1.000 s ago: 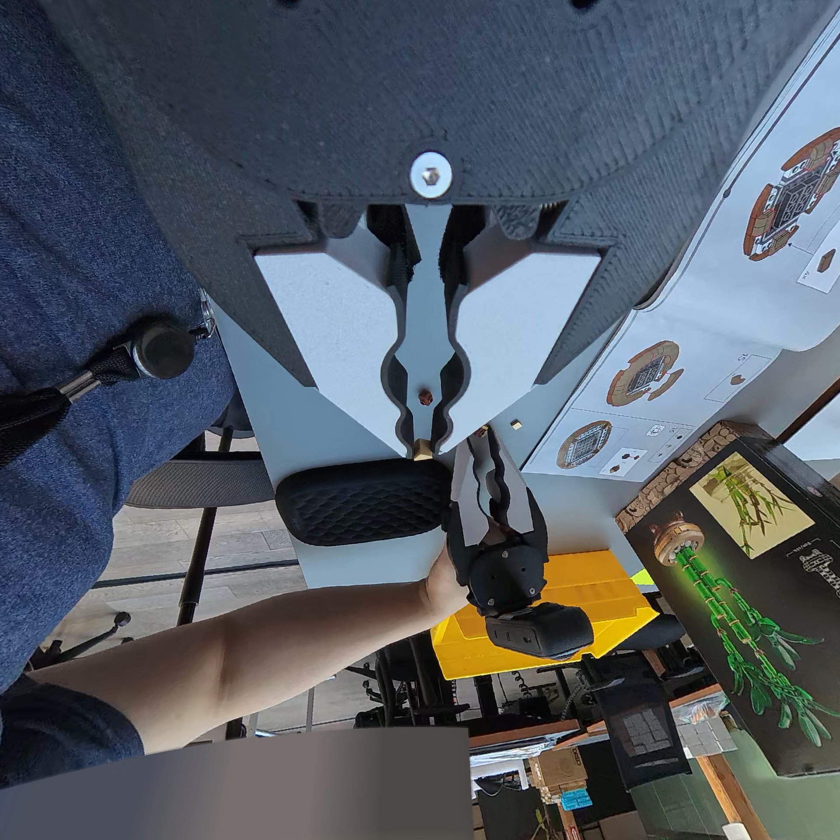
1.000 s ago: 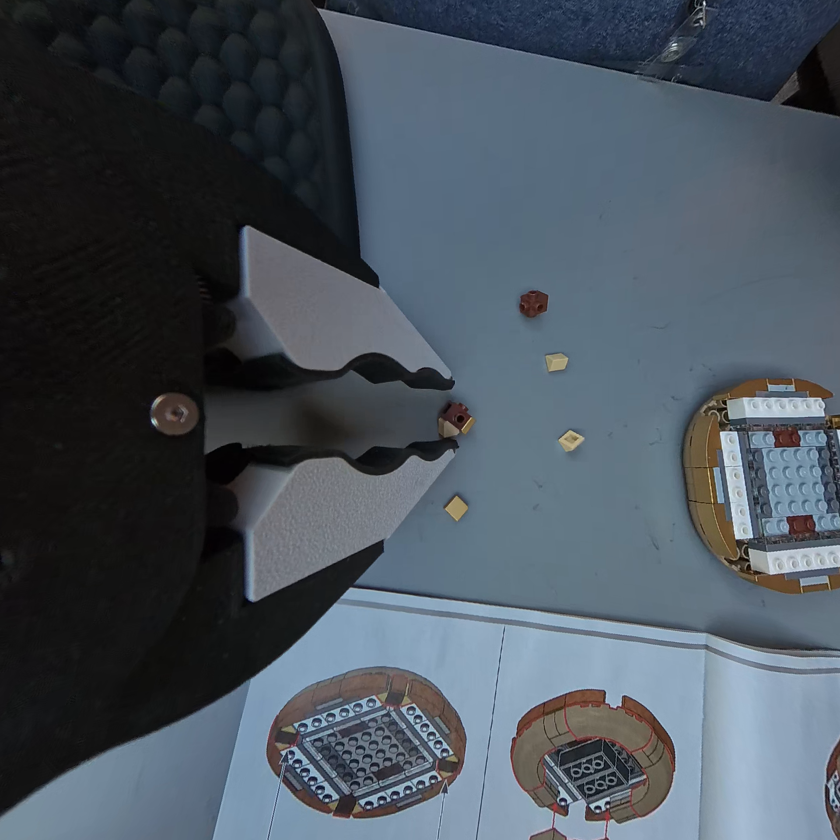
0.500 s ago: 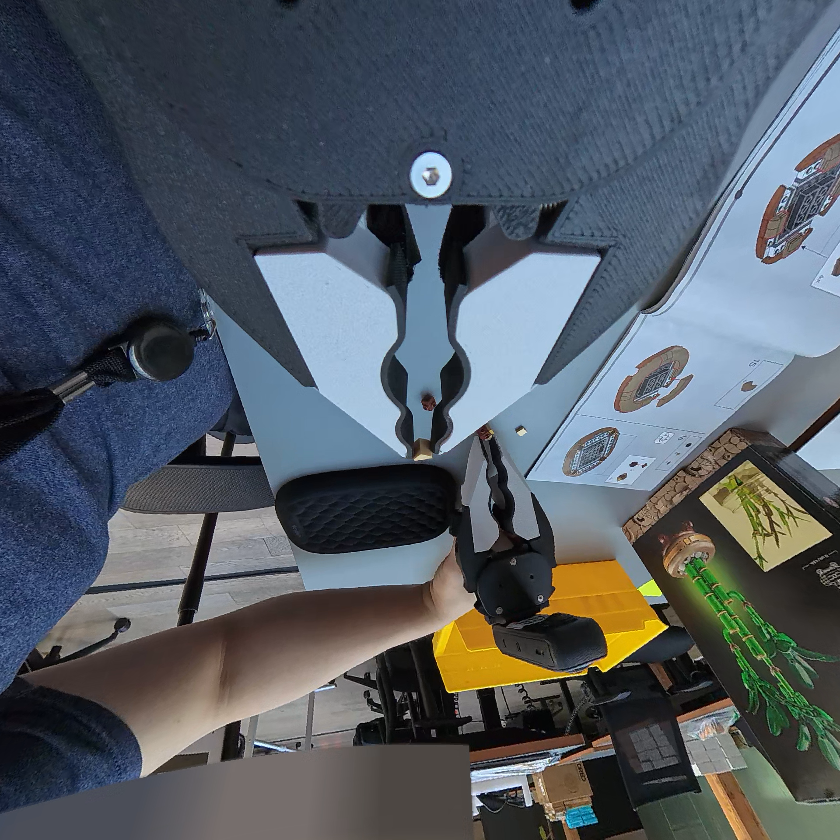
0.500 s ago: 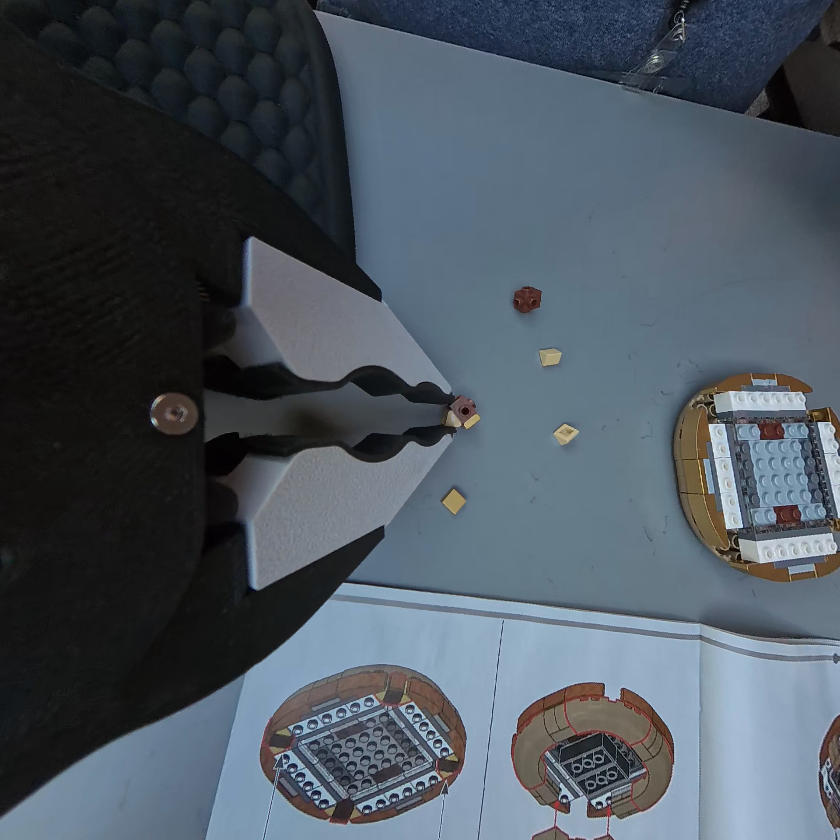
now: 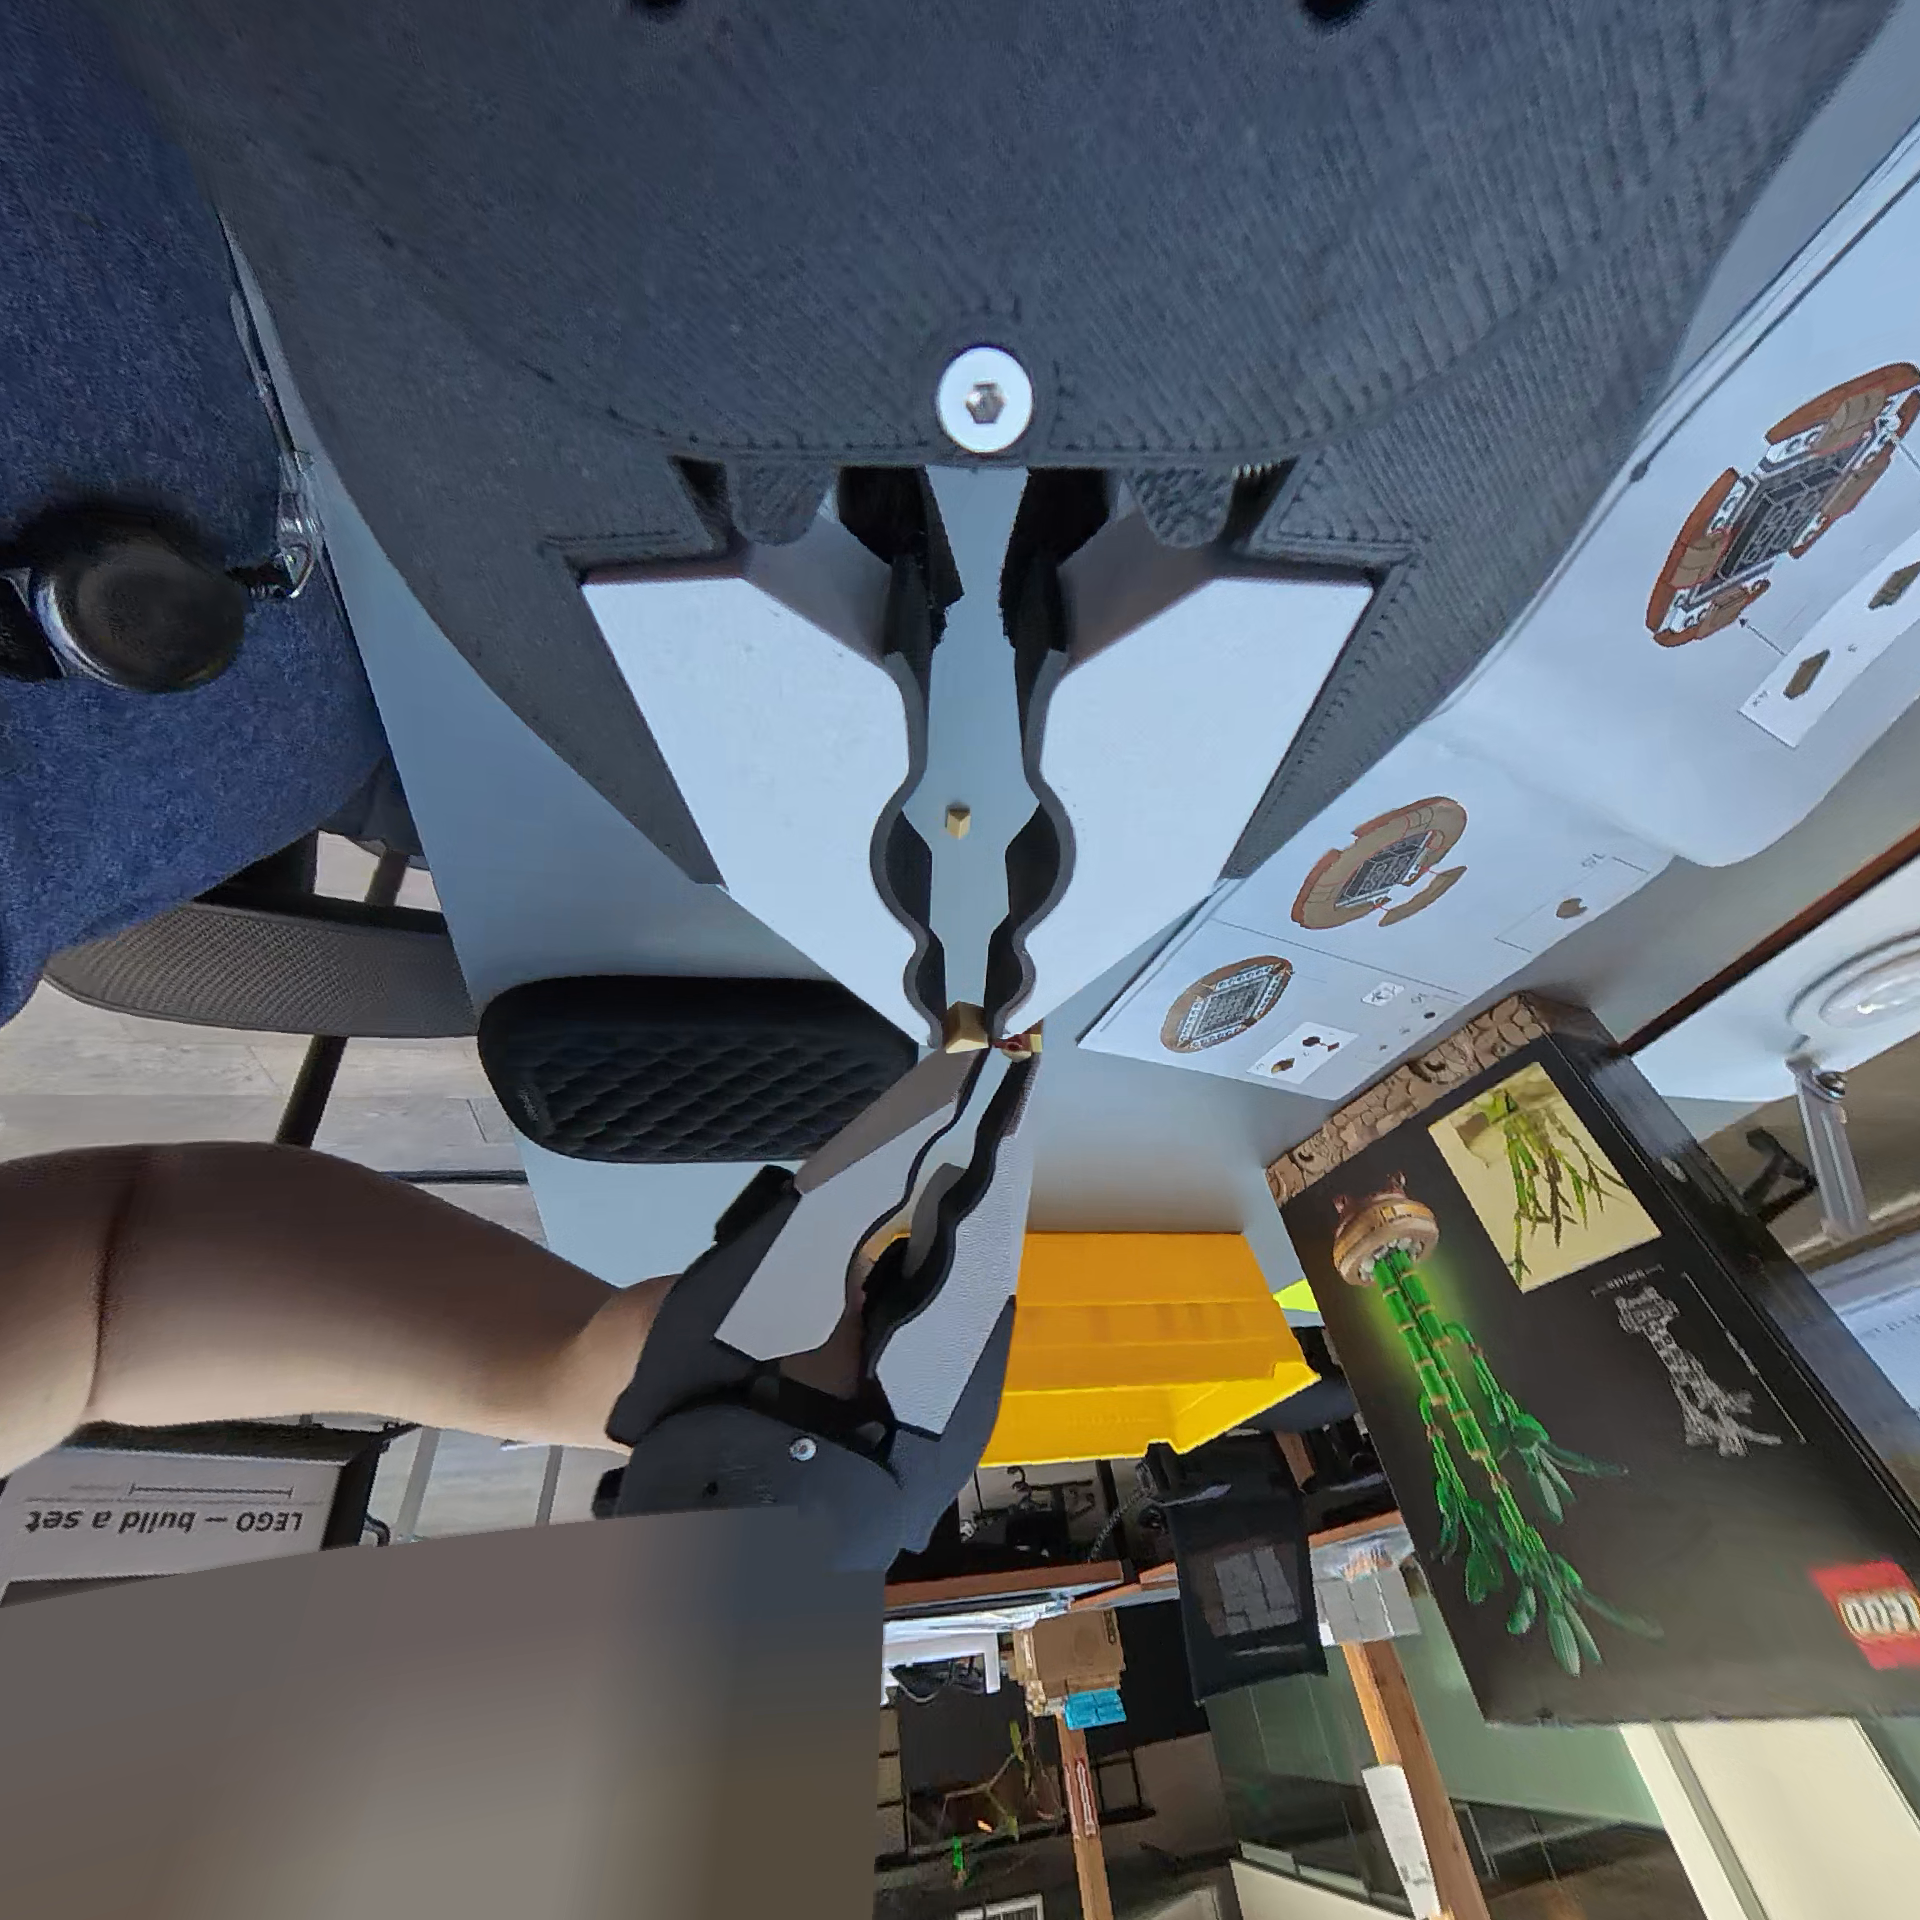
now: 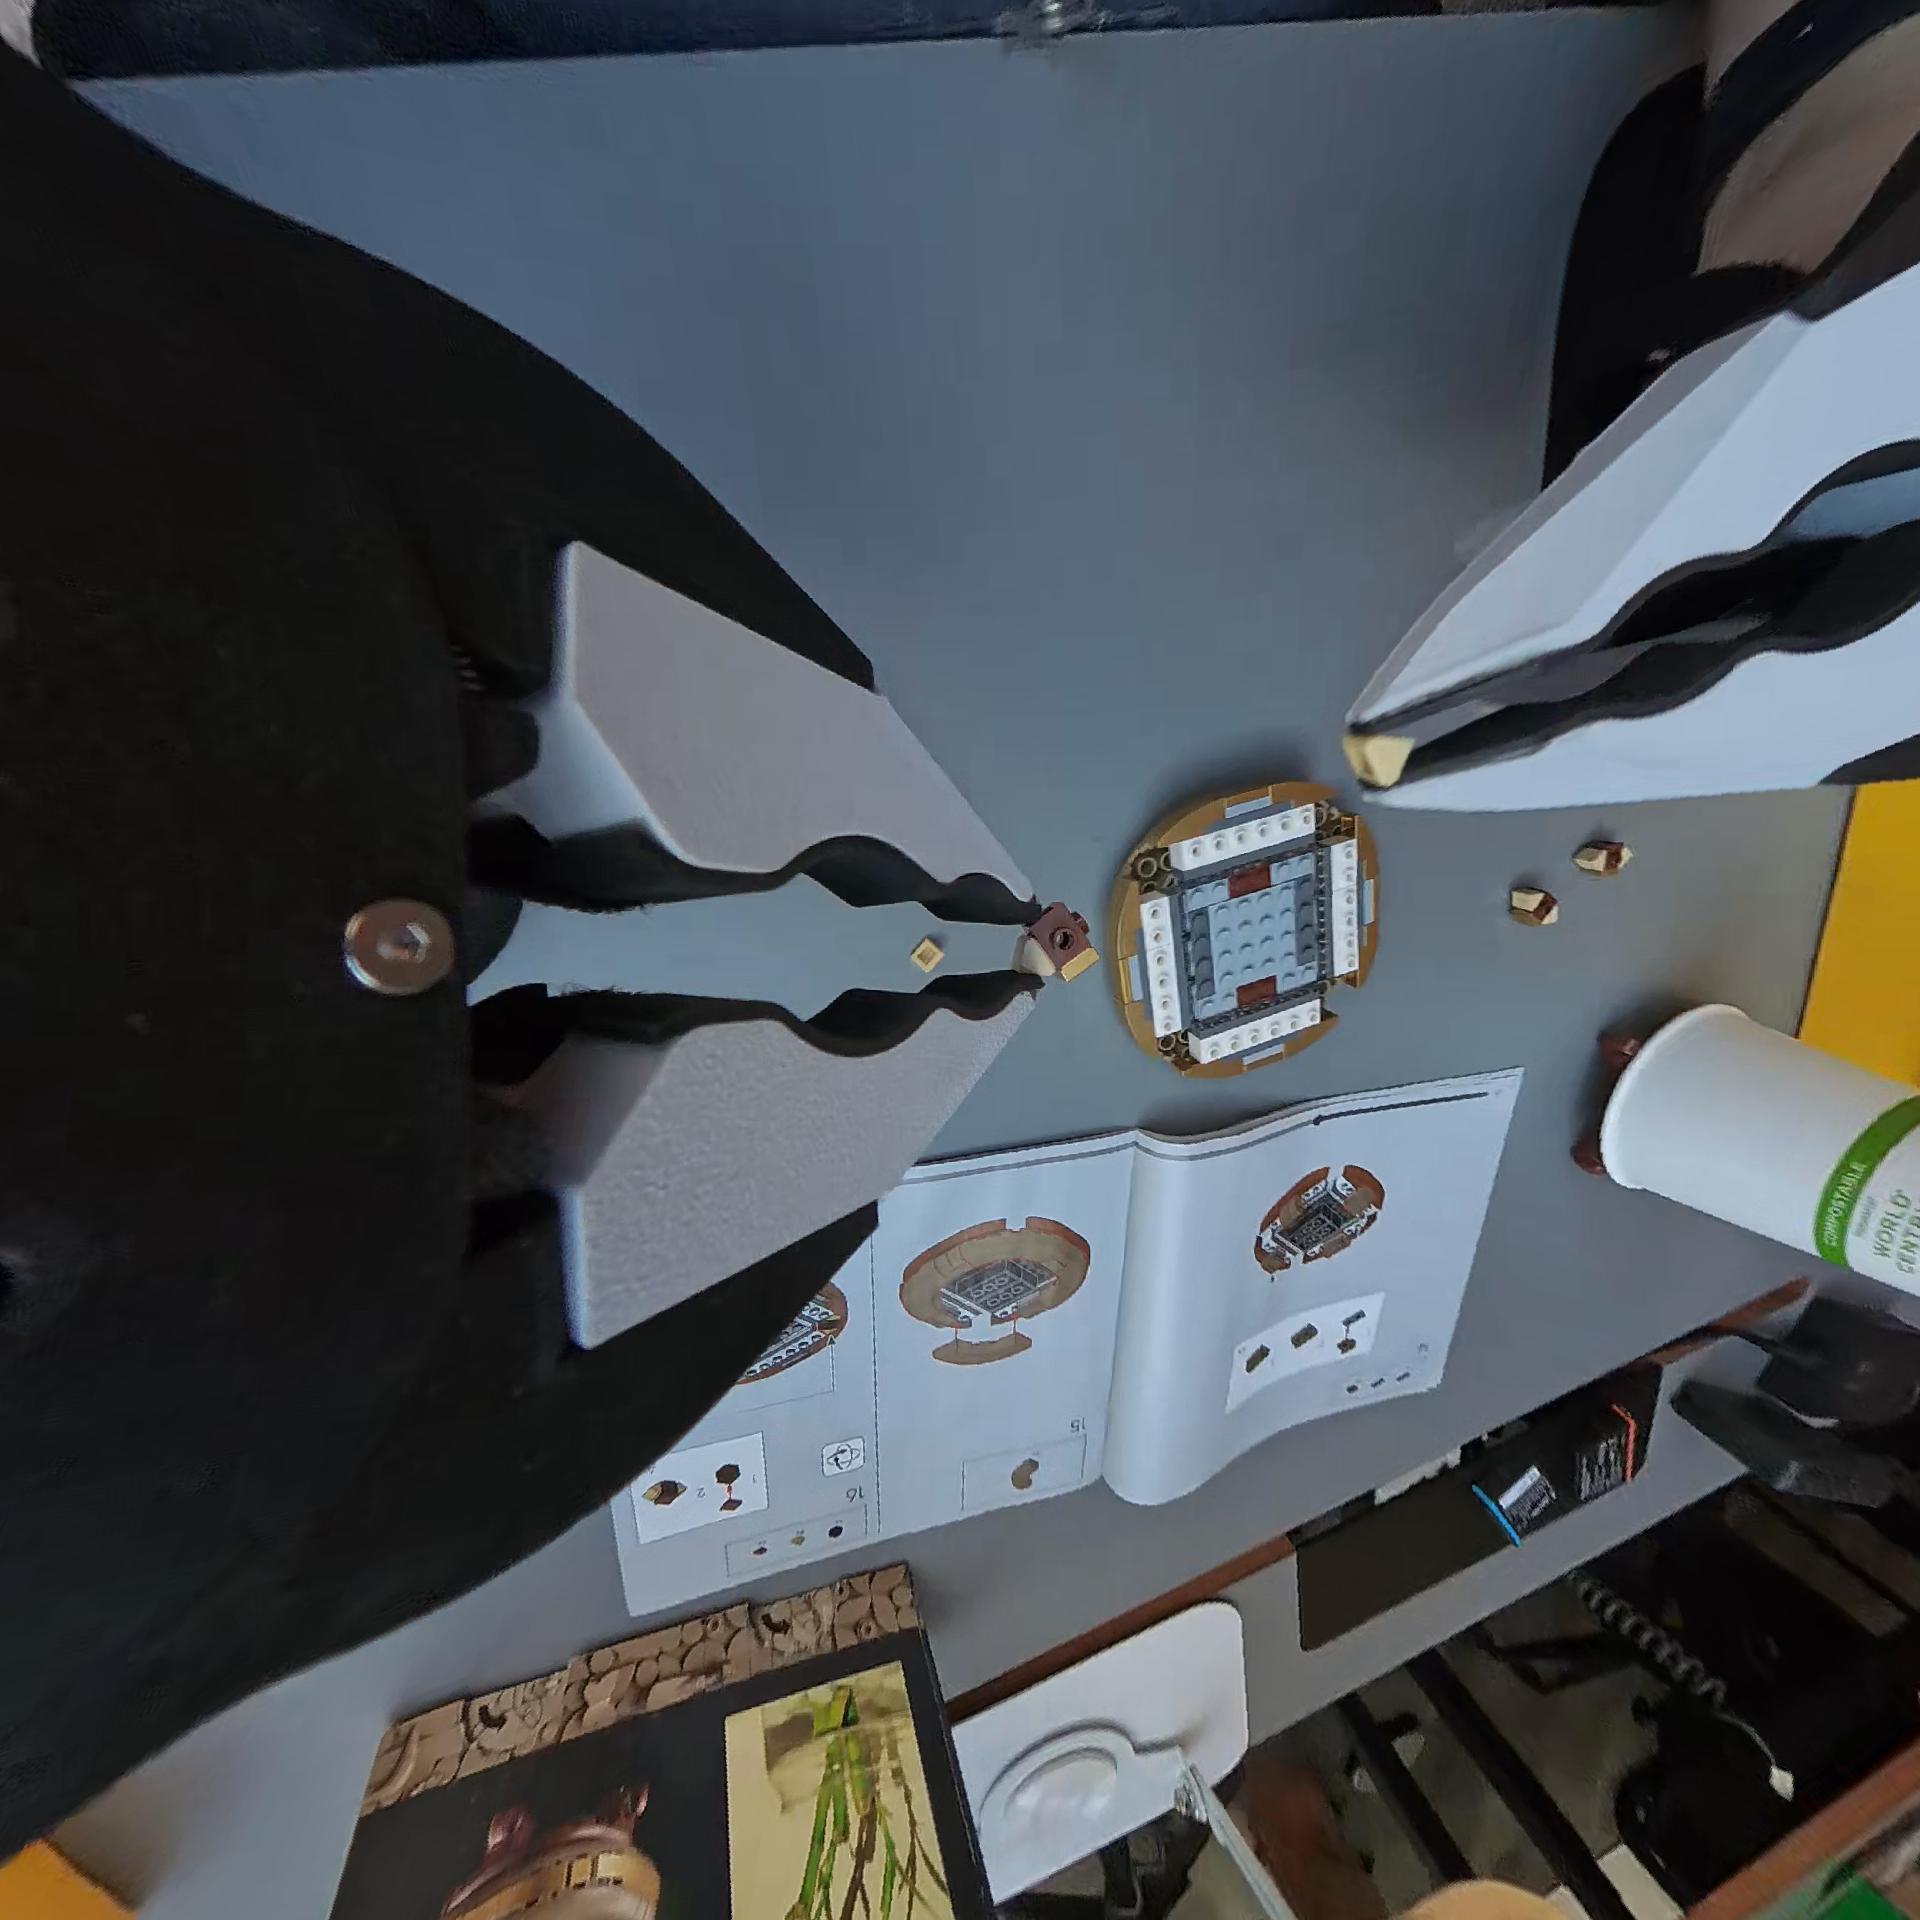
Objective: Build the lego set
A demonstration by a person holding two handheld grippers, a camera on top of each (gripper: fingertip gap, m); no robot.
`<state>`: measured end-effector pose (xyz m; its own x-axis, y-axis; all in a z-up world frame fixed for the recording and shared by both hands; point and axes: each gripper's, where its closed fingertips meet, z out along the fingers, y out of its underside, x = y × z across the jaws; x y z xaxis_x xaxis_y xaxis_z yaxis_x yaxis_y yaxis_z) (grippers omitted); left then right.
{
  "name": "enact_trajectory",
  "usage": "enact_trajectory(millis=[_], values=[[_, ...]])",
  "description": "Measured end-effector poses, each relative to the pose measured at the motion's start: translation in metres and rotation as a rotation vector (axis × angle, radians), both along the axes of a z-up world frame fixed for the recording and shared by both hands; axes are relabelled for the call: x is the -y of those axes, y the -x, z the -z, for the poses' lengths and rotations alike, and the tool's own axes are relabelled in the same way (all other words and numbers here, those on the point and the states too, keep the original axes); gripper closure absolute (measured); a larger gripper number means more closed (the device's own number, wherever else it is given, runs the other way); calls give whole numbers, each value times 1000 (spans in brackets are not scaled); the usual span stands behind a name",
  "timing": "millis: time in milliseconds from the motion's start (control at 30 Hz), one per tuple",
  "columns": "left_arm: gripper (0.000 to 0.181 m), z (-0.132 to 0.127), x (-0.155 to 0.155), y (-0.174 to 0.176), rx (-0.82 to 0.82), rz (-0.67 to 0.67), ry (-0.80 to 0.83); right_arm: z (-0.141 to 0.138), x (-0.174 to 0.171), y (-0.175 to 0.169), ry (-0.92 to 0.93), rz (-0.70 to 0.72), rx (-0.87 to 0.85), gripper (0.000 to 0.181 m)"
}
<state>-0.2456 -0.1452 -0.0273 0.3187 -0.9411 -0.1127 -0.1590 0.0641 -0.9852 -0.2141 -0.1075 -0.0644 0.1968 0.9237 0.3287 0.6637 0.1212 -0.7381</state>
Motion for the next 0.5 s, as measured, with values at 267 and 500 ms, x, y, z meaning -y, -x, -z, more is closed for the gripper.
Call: enact_trajectory(millis=[267,500], values=[[176,-10,15,-1,-65,34,-140,-42,37,21,51,79,-123,173],[176,-16,27,1,-72,53,-177,-50,54,30,89,39,-154,173]])
